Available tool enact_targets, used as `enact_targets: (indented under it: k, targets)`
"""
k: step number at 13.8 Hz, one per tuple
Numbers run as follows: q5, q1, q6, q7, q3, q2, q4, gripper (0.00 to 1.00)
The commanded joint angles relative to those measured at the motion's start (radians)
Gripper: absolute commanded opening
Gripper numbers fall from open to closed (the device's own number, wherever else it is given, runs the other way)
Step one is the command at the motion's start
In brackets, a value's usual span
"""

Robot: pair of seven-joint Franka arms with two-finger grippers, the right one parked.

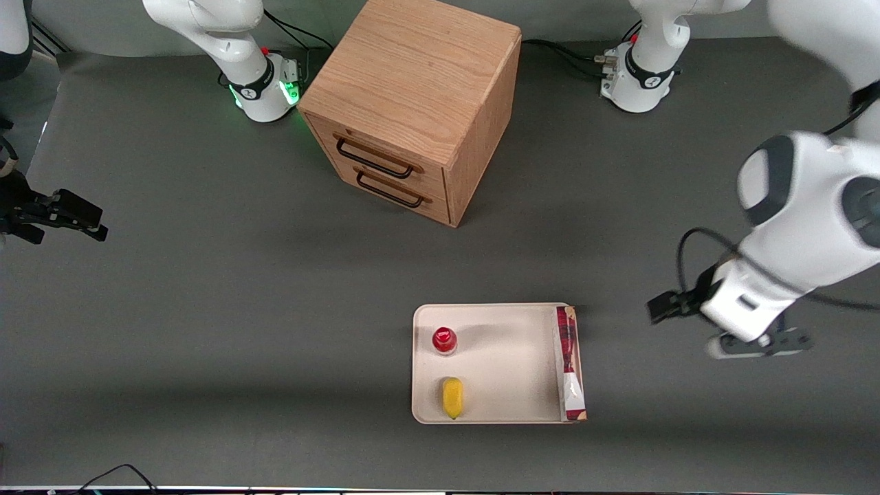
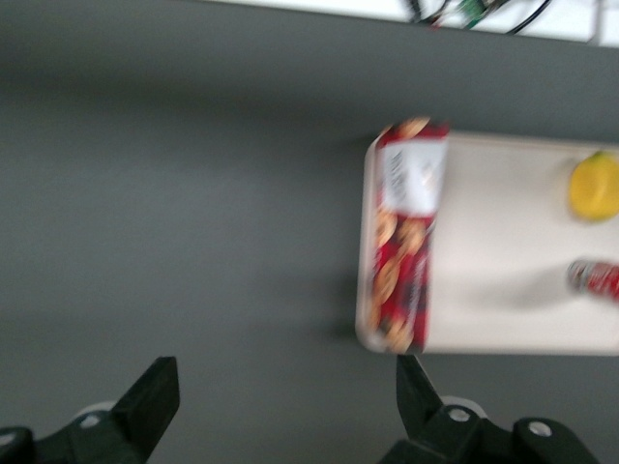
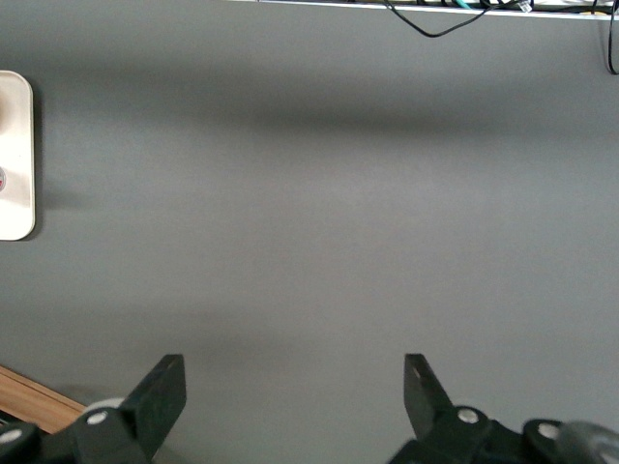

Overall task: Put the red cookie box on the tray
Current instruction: 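Open the left gripper and raise it away from the tray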

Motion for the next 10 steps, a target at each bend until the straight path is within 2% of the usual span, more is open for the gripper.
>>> enact_targets:
  k: [1, 3, 5, 10]
  targets:
    - [0.005, 0.065, -0.095, 0.077, -0.004, -0.160, -0.127, 1.00]
    - [0.008, 0.118, -0.092, 0.100, -0.004, -0.267, -0.228, 1.00]
    - [0.022, 0.141, -0.139, 0.172, -0.004, -0.332, -0.261, 1.00]
    - [0.033, 0.158, -0.224, 0.198, -0.004, -0.383, -0.261, 1.00]
